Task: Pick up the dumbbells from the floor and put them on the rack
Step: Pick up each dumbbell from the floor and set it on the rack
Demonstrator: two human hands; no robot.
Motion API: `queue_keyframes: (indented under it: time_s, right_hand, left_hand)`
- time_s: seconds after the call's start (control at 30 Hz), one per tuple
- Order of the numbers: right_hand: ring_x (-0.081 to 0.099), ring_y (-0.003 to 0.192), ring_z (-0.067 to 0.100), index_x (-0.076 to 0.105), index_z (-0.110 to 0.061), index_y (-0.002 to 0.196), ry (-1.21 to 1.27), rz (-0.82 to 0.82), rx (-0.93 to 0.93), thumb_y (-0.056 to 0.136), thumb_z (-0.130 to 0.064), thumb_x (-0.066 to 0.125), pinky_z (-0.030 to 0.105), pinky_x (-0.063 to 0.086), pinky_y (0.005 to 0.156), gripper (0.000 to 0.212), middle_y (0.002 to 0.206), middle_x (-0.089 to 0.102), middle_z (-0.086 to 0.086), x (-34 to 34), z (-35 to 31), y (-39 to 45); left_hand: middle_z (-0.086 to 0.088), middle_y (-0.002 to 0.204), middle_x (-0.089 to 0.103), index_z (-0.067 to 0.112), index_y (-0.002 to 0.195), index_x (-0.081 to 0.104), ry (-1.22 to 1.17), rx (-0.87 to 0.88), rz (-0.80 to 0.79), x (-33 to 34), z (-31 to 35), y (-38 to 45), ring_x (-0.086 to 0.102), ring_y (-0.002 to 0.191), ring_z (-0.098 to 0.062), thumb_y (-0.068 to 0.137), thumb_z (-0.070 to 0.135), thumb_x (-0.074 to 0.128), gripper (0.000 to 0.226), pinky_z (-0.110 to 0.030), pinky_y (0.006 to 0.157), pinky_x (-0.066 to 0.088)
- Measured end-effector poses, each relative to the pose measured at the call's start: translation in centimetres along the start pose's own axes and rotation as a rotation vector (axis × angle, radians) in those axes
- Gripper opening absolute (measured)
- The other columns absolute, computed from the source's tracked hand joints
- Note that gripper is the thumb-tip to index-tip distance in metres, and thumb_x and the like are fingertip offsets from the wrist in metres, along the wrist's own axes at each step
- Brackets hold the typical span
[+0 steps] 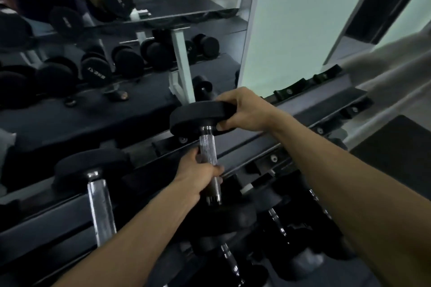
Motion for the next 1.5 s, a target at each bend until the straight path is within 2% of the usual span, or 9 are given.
queue_keyframes:
  time_s: [0.2,0.3,0.47,0.57,0.67,0.8,0.93,1.2,1.5]
  right_hand:
    - [0.059,0.070,-0.003,0.065,-0.031,0.078,0.029,-0.154,-0.065,0.066,0.002,0.078,0.012,0.044,0.067,0.037,0.075,0.063,-0.012,3.6,0.8,5.5]
    - [0.061,0.076,0.000,0.069,-0.028,0.085,0.114,-0.156,-0.041,0.066,0.003,0.080,0.013,0.046,0.073,0.037,0.078,0.065,-0.010,3.4,1.5,5.2]
    - [0.064,0.091,0.014,0.071,-0.023,0.097,0.148,-0.096,0.009,0.065,-0.002,0.082,0.027,0.051,0.084,0.039,0.092,0.069,0.000,3.3,2.4,4.6]
    - [0.063,0.091,0.013,0.065,-0.024,0.101,0.026,-0.094,0.030,0.071,-0.008,0.079,0.026,0.050,0.082,0.037,0.095,0.066,-0.002,3.7,1.6,4.4]
    - [0.059,0.095,0.016,0.059,-0.025,0.115,-0.140,-0.051,0.071,0.076,-0.016,0.074,0.027,0.044,0.080,0.043,0.104,0.061,-0.002,4.0,0.5,4.0]
    - [0.053,0.109,0.025,0.047,-0.023,0.136,-0.327,0.010,0.130,0.080,-0.030,0.071,0.031,0.041,0.092,0.061,0.120,0.053,0.008,3.1,-1.3,1.7]
    - [0.055,0.113,0.027,0.046,-0.024,0.136,-0.385,0.070,0.179,0.085,-0.037,0.067,0.037,0.044,0.097,0.057,0.124,0.056,0.010,2.6,-4.2,-2.4]
    - [0.045,0.129,0.028,0.035,-0.019,0.148,-0.484,0.123,0.356,0.088,-0.042,0.062,0.034,0.036,0.104,0.069,0.144,0.045,0.013,6.2,-11.2,-14.5]
    - [0.045,0.128,0.027,0.031,-0.018,0.149,-0.466,0.191,0.612,0.090,-0.041,0.062,0.031,0.036,0.101,0.071,0.139,0.044,0.010,10.1,-13.6,-30.7]
  left_hand:
    - [-0.007,0.094,0.065,0.026,0.123,0.046,-0.151,-0.086,0.109,-1.0,-1.8,3.7,0.069,0.064,-0.028,0.080,-0.008,0.071,0.061,-0.037,0.060,0.057]
    - [-0.007,0.093,0.067,0.023,0.125,0.047,-0.152,-0.083,0.092,-0.8,-1.7,3.7,0.071,0.065,-0.029,0.078,-0.008,0.073,0.063,-0.038,0.065,0.057]
    - [-0.004,0.102,0.067,0.024,0.130,0.045,-0.115,-0.061,0.032,-0.5,-1.5,3.2,0.074,0.073,-0.028,0.079,-0.004,0.075,0.066,-0.041,0.076,0.060]
    - [0.000,0.105,0.065,0.023,0.126,0.046,-0.041,-0.011,0.013,-1.0,-1.1,2.7,0.073,0.084,-0.026,0.079,0.005,0.077,0.060,-0.041,0.084,0.058]
    - [0.011,0.106,0.061,0.024,0.125,0.047,0.158,0.095,0.060,-2.3,0.2,1.7,0.062,0.094,-0.010,0.078,0.015,0.079,0.057,-0.031,0.092,0.050]
    - [0.000,0.104,0.064,0.020,0.135,0.044,0.286,0.124,0.053,-4.1,1.0,-0.5,0.065,0.099,-0.021,0.079,0.021,0.077,0.065,-0.041,0.096,0.051]
    - [0.003,0.110,0.059,0.021,0.138,0.043,0.518,0.278,-0.036,-5.5,2.1,-4.5,0.062,0.099,-0.015,0.085,0.027,0.072,0.061,-0.032,0.091,0.050]
    - [0.006,0.119,0.058,0.027,0.134,0.048,0.768,0.569,-0.297,-7.9,2.1,-15.3,0.060,0.102,-0.009,0.087,0.034,0.068,0.051,-0.033,0.094,0.052]
    - [0.006,0.115,0.056,0.024,0.131,0.050,1.075,0.643,-0.568,-6.0,-4.8,-24.6,0.055,0.110,-0.012,0.087,0.043,0.064,0.049,-0.032,0.095,0.047]
Point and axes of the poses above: each hand's wrist, its own y-axis towards the middle knuckle, its own x-axis out of the palm, z = x × y, the point moved 10 cm from there along y, towards the middle knuckle
